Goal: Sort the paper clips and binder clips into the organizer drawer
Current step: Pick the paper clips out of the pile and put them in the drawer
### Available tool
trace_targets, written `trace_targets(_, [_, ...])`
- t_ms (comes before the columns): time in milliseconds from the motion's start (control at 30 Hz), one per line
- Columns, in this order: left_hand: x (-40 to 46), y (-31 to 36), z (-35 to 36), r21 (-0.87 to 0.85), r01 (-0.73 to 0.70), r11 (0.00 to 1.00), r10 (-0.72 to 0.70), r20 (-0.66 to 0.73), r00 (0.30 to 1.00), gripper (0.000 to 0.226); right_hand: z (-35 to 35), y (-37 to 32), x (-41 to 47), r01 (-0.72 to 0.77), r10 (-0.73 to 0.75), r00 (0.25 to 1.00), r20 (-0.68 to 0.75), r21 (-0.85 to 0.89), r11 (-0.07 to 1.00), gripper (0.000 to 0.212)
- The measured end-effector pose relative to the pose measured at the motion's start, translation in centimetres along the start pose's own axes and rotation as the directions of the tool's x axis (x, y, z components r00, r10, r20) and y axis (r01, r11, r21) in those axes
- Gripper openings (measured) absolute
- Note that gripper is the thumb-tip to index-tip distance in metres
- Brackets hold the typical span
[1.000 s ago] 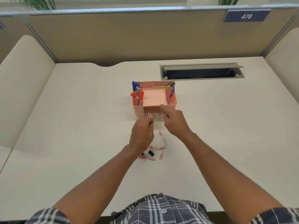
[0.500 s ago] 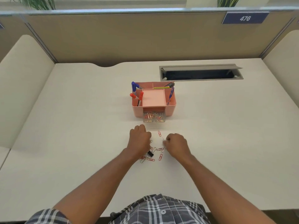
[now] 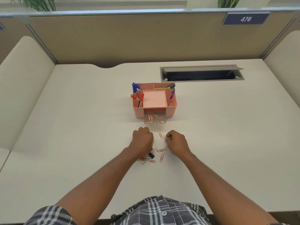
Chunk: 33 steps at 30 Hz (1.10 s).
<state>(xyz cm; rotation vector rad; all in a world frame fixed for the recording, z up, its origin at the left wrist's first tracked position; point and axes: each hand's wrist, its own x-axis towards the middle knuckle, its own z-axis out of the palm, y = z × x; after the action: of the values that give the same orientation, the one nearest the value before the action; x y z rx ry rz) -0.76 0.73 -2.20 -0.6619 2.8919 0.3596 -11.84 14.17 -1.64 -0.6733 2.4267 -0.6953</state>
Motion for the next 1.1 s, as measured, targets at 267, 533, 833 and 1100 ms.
trace_targets(267, [-0.4, -1.8, -0.8, -0.282, 0.187, 0.941, -0.220, -0.090, 0.971, 0.013, 1.6, -1.9, 1.8, 0.084, -0.087, 0.996, -0.023, -0.118, 0.989, 0.026])
trace_targets(533, [-0.7, -3.1, -0.8, -0.175, 0.156, 0.972, -0.186, -0.170, 0.968, 0.023, 2.5, -2.2, 1.7, 0.118, -0.133, 0.990, -0.045, -0.244, 0.963, 0.010])
trace_targets(833, [-1.3, 0.1, 0.2, 0.068, 0.091, 0.993, -0.090, -0.023, 0.996, 0.021, 1.7, -0.7, 0.8, 0.153, -0.156, 0.988, 0.000, -0.163, 0.975, 0.010])
trace_targets(1100, [-1.4, 0.2, -0.4, -0.038, 0.041, 0.998, -0.043, -0.044, 0.998, 0.013, 0.6, -0.4, -0.3, 0.112, -0.111, 0.993, -0.048, 0.034, 0.993, 0.012])
